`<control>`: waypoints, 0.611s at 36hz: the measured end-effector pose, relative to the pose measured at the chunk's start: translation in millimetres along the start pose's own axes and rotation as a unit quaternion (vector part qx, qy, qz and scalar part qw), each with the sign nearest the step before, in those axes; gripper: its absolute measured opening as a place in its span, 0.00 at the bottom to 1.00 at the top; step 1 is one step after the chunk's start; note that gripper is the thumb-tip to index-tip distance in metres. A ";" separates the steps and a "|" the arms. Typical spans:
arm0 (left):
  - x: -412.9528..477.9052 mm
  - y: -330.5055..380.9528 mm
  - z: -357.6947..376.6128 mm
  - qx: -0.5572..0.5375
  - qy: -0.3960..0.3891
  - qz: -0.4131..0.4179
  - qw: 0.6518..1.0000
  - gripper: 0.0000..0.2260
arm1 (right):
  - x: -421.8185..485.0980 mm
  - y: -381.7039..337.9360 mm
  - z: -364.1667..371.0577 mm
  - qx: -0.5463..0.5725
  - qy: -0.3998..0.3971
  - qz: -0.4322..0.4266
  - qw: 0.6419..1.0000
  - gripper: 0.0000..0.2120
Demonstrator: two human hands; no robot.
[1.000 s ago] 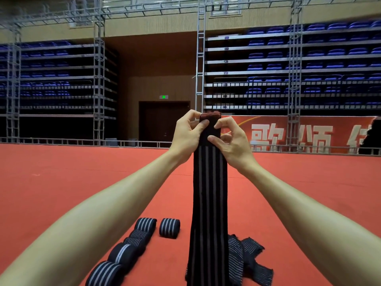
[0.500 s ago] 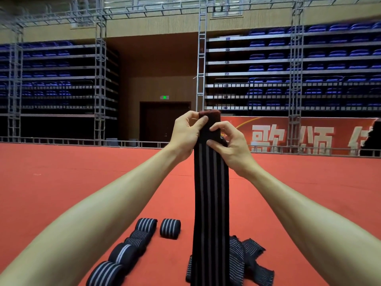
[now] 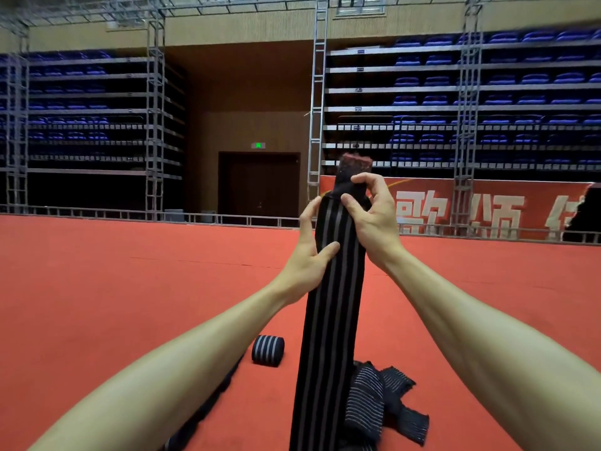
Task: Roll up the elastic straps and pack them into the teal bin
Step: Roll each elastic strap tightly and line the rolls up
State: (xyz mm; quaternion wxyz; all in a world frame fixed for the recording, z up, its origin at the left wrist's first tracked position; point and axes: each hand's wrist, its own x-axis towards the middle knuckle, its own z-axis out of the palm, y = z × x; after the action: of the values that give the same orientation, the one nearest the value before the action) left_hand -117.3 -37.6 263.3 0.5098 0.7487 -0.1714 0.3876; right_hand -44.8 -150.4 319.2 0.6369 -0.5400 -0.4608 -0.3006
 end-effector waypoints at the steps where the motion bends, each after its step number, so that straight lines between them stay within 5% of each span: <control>1: 1.5 -0.2 0.3 0.005 0.005 0.008 1.000 0.34 | -0.3 -0.5 0.7 0.002 -0.003 0.000 1.000 0.12; 9: -1.3 -0.9 -0.4 -0.005 -0.003 0.008 1.000 0.26 | 4.3 -0.8 0.9 -0.060 -0.034 -0.040 0.997 0.16; 15: -32.5 -18.8 -4.0 0.078 -0.093 0.012 0.993 0.41 | 11.9 -5.1 -0.9 -0.074 0.015 -0.034 0.997 0.14; 22: -92.4 -64.4 -1.7 0.102 -0.181 -0.041 0.977 0.45 | 25.5 -11.1 -5.7 -0.099 0.074 -0.030 0.992 0.15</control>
State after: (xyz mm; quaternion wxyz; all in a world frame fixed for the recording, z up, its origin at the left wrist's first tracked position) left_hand -135.2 -21.8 153.2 0.4067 0.8609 -0.1897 0.2396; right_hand -43.1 -155.5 347.0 0.6030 -0.5627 -0.3963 -0.4032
